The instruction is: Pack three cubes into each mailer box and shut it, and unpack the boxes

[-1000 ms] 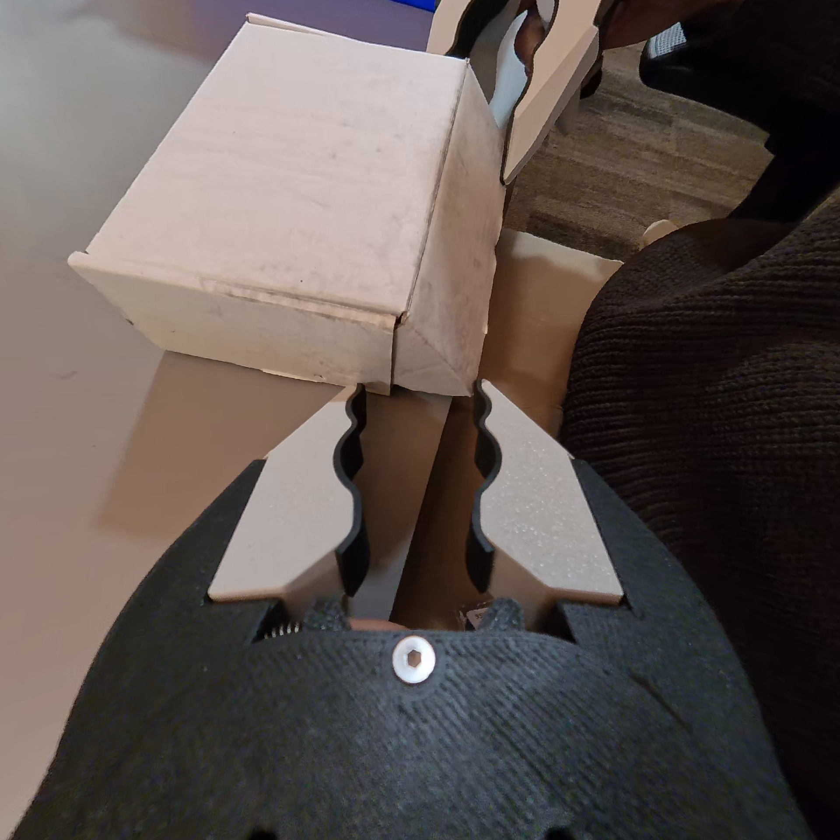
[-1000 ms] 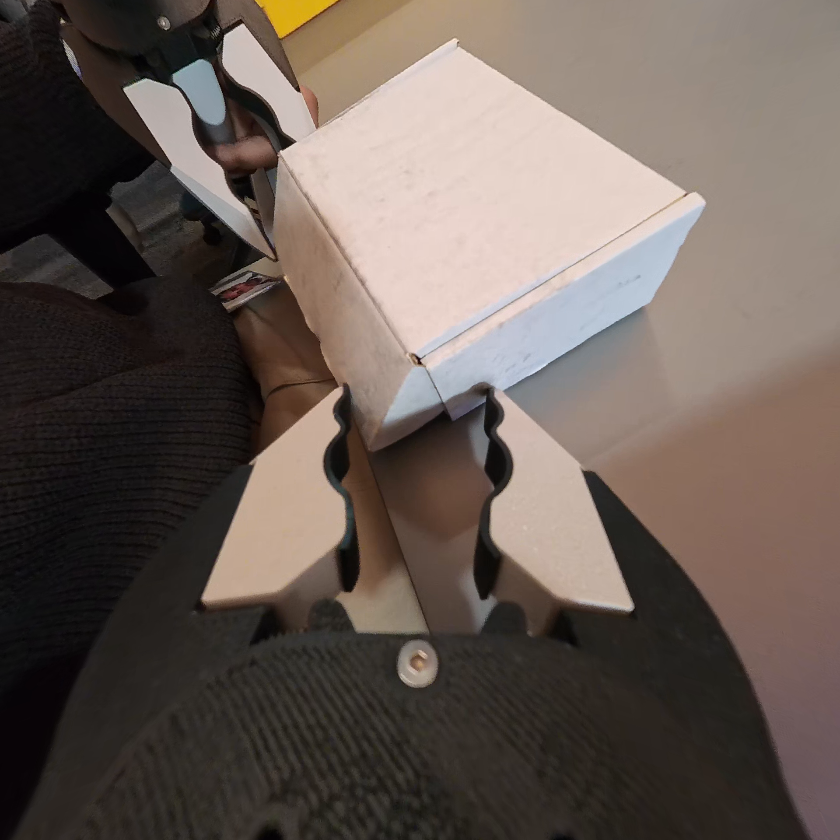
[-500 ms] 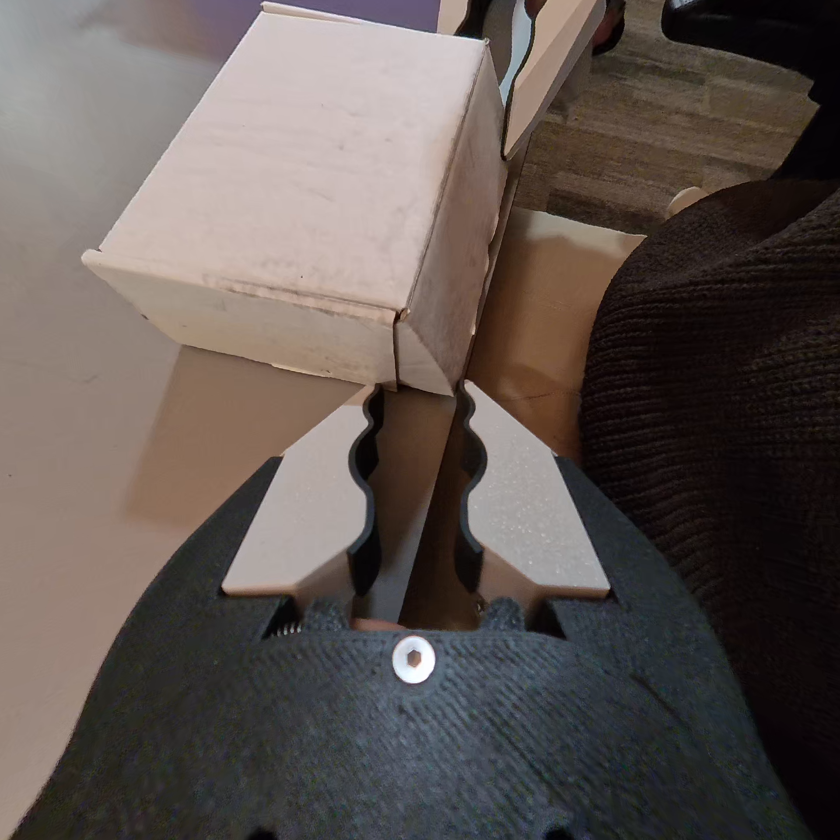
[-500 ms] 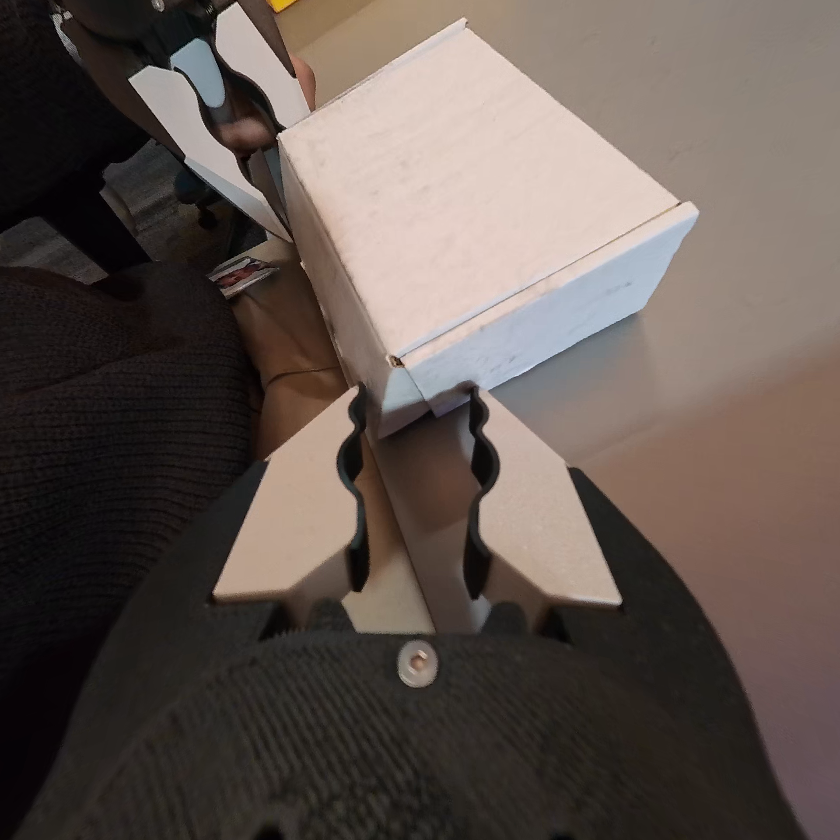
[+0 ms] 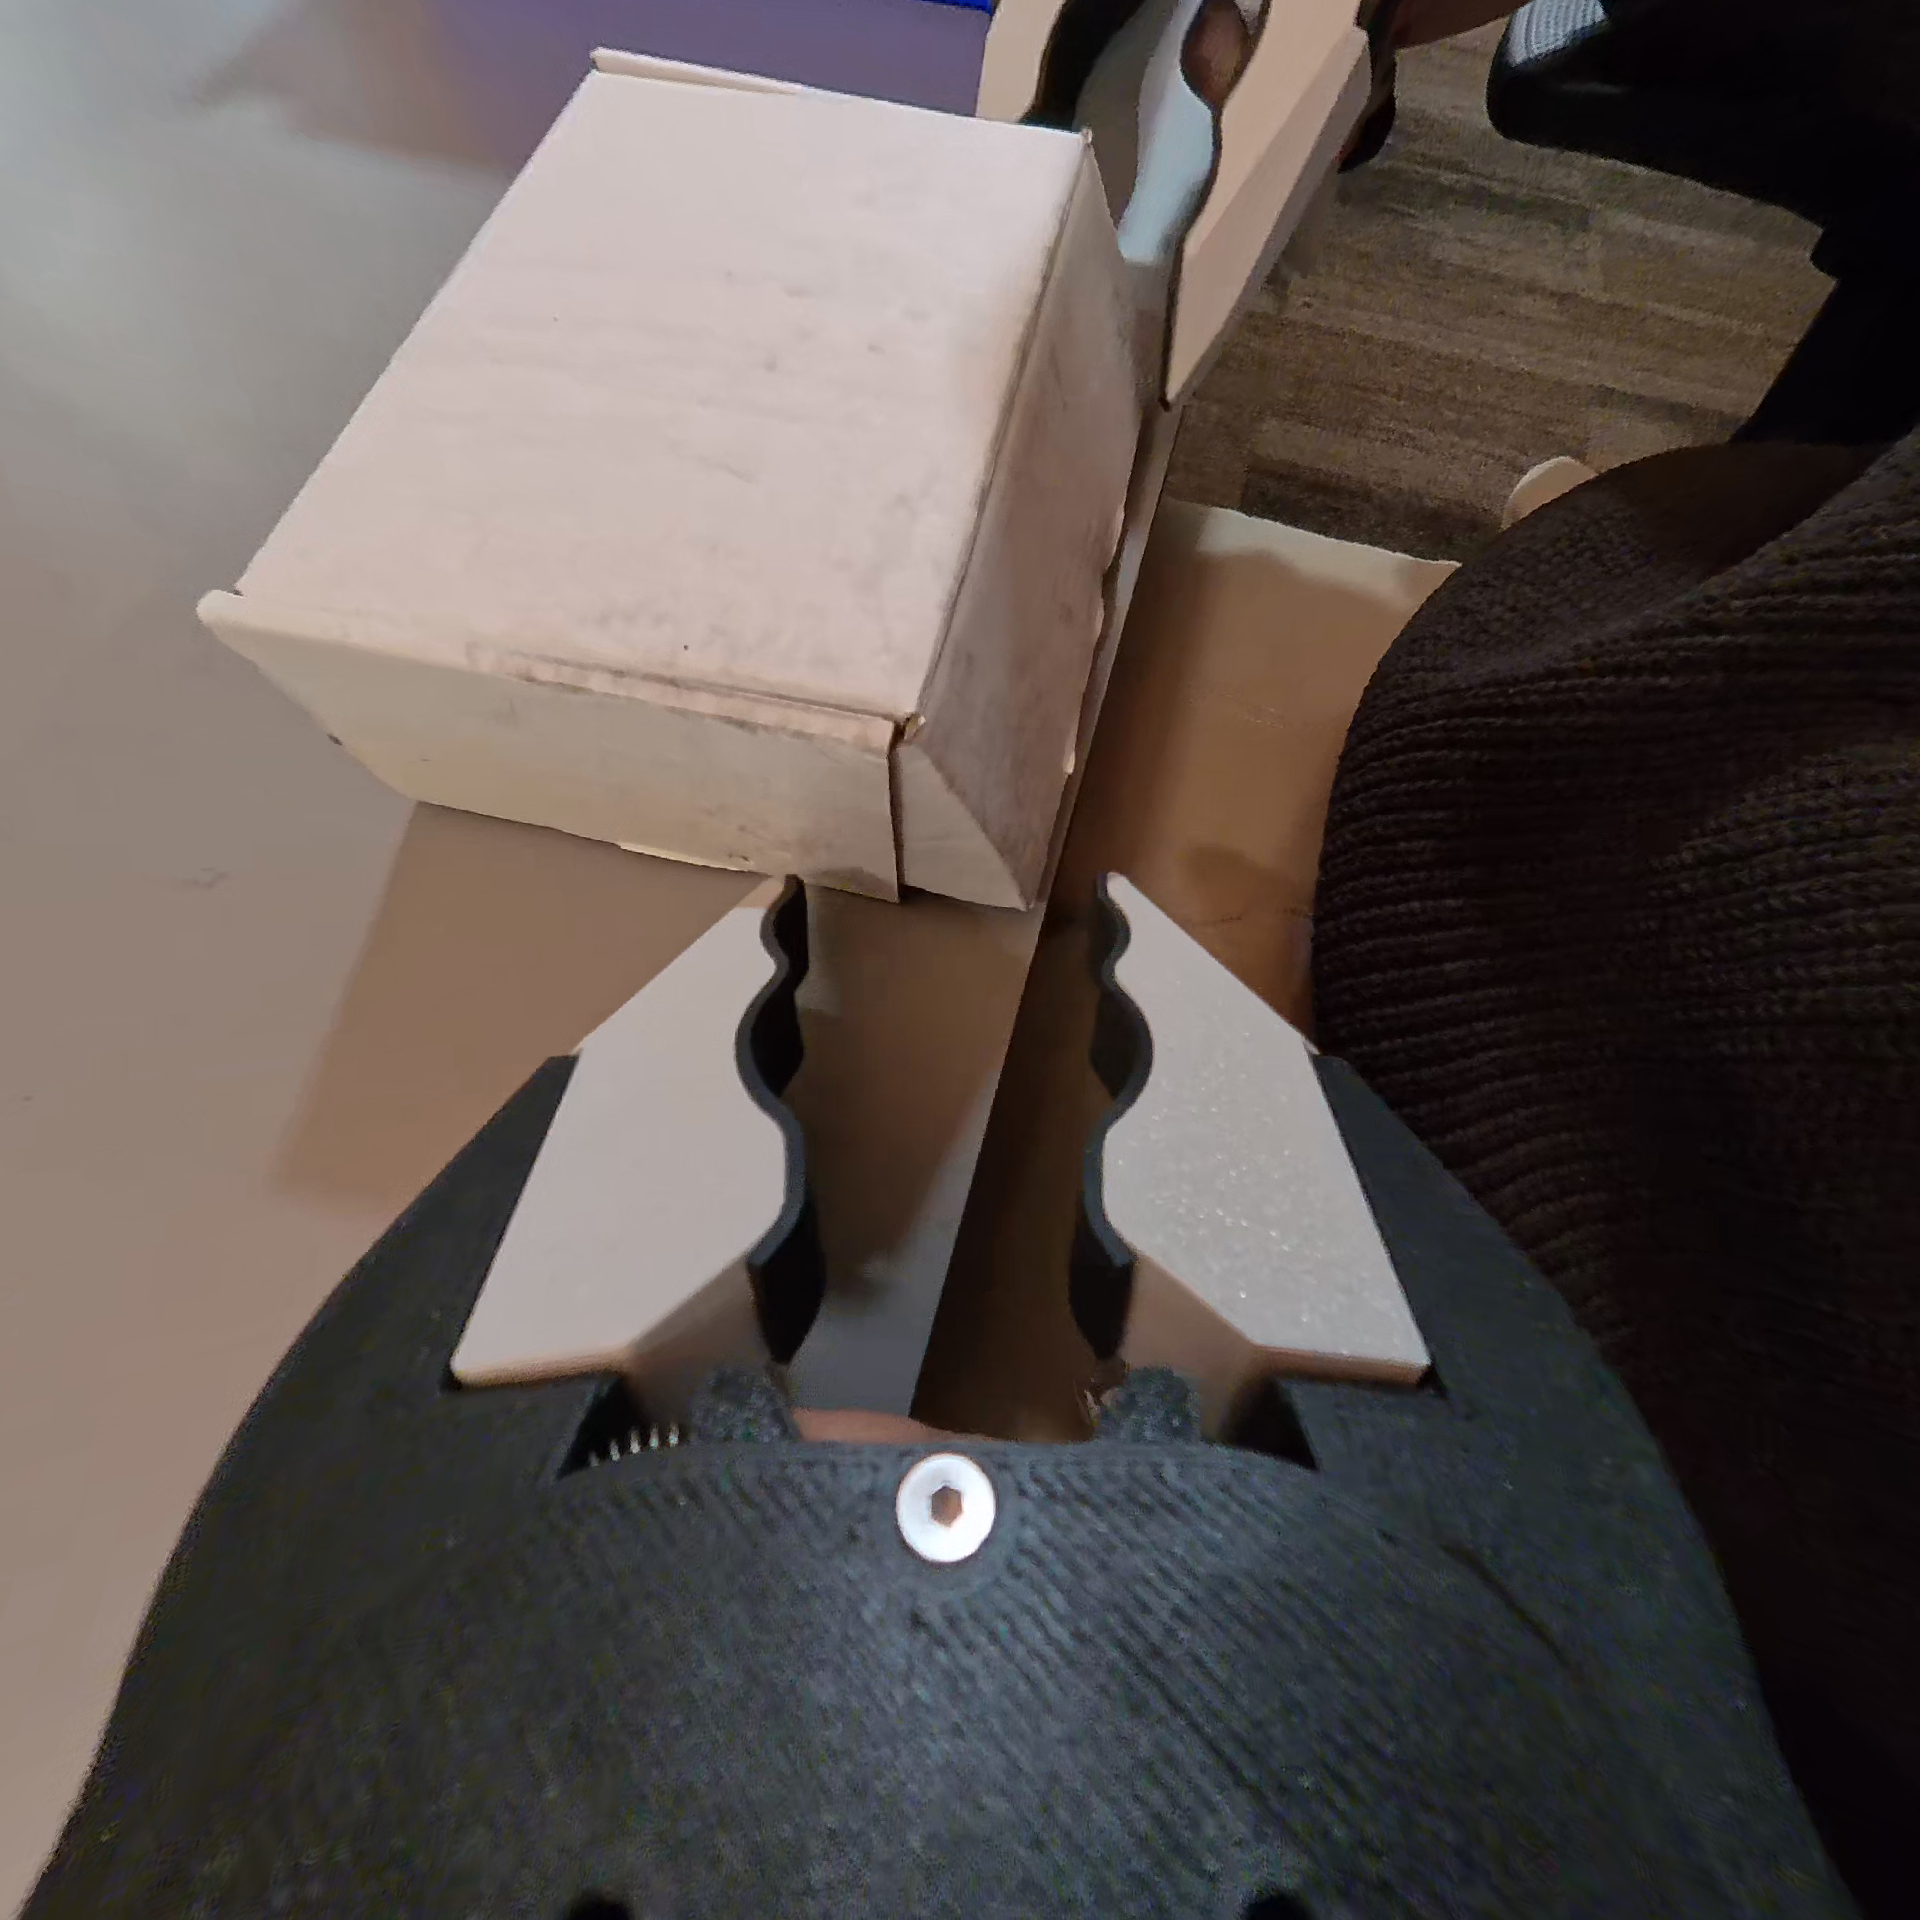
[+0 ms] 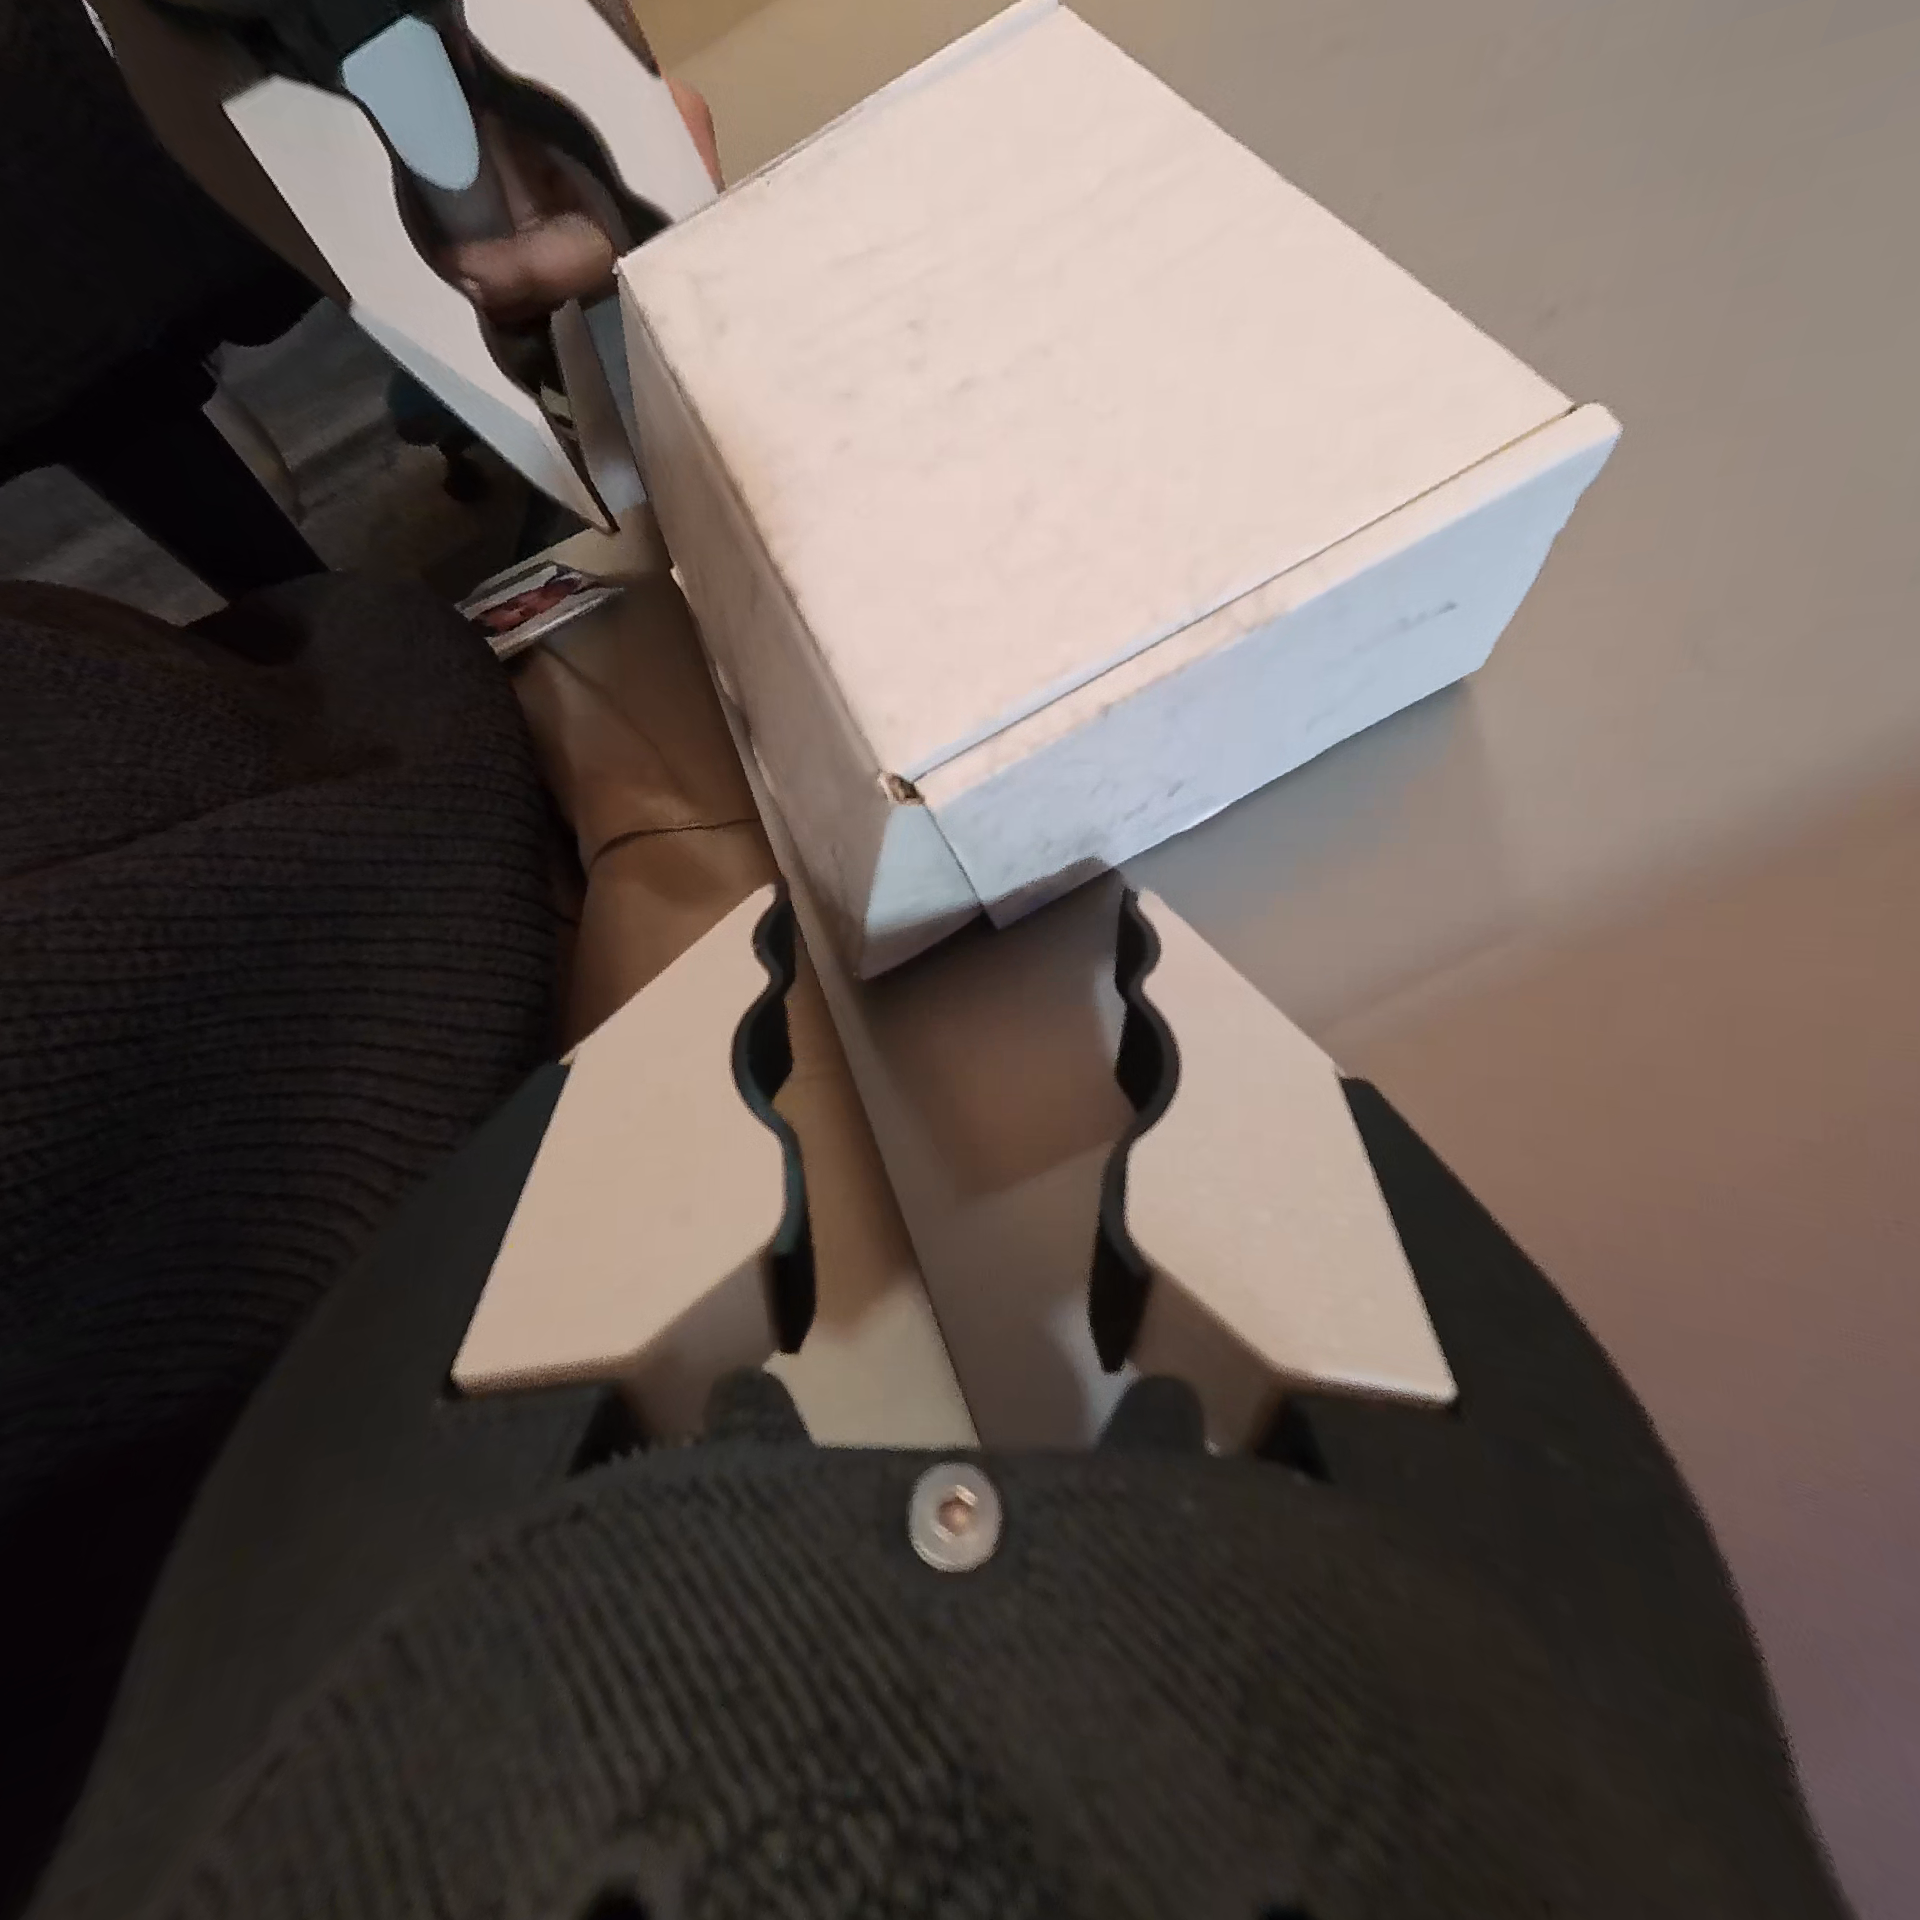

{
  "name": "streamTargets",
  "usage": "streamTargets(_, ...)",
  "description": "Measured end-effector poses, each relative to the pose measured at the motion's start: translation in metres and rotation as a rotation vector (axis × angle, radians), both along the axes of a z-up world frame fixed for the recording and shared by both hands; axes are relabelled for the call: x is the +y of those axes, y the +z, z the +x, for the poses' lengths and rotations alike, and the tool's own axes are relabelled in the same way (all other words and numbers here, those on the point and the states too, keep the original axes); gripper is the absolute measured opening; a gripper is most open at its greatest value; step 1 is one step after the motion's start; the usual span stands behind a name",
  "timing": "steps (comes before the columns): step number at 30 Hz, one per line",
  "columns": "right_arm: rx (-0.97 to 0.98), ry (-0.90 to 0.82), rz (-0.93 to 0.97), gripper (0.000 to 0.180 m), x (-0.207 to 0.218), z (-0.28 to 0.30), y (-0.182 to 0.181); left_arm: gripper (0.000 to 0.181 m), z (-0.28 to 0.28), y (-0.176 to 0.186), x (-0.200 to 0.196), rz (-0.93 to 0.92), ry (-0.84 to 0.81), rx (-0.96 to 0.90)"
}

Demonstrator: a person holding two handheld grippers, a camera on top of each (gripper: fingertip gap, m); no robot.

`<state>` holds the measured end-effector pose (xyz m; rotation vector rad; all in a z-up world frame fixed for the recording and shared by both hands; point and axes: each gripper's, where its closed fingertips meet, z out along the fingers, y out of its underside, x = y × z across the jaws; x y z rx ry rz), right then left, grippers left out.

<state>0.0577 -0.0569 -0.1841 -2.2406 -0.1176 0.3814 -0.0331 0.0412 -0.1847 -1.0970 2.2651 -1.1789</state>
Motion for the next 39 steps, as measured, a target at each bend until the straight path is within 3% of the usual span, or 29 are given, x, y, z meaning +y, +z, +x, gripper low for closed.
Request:
streamTargets(1,-0.005,0.002,0.002,0.062,0.0,0.0,0.0,0.053,0.001,0.002,0.0,-0.008,0.004,-0.008)
streamTargets(39,-0.211,-0.002,-0.031,0.025,0.008,0.004,-0.004,0.031,0.018,0.0,0.017,0.165,0.1,-0.102)
